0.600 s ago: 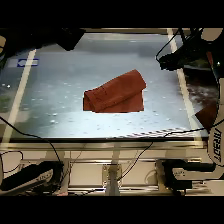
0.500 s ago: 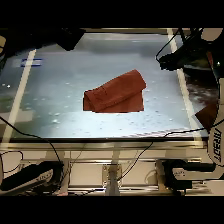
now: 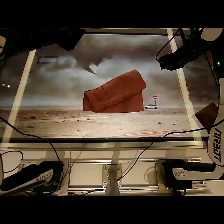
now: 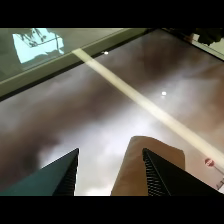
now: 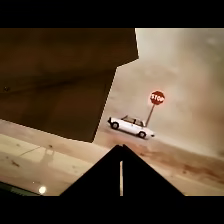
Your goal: Fold the clothes and pants, and hang the long-sleeved shirts on hangers.
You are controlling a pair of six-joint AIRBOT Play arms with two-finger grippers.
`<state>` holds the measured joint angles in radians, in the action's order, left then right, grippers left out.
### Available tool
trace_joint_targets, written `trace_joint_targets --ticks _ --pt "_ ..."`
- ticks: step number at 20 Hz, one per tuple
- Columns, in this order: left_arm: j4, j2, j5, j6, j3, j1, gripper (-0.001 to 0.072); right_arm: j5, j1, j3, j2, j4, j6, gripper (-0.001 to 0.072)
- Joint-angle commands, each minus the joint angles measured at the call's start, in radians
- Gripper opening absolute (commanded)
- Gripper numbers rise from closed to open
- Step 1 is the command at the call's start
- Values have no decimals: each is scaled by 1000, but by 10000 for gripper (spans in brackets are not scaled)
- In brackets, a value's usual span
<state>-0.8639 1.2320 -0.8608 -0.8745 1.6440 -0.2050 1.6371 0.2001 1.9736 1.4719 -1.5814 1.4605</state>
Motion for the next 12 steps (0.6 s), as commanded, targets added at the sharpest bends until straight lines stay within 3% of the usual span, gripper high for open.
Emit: trace_joint_targets --ticks 1,8,12 --pt "0 0 0 0 0 1 429 -117 1 0 -1 0 -1 7" --pt "65 0 0 0 0 0 429 -304 1 2 -1 32 0 8" --pt "72 0 -1 -47 0 0 429 -230 0 2 -1 36 -10 7"
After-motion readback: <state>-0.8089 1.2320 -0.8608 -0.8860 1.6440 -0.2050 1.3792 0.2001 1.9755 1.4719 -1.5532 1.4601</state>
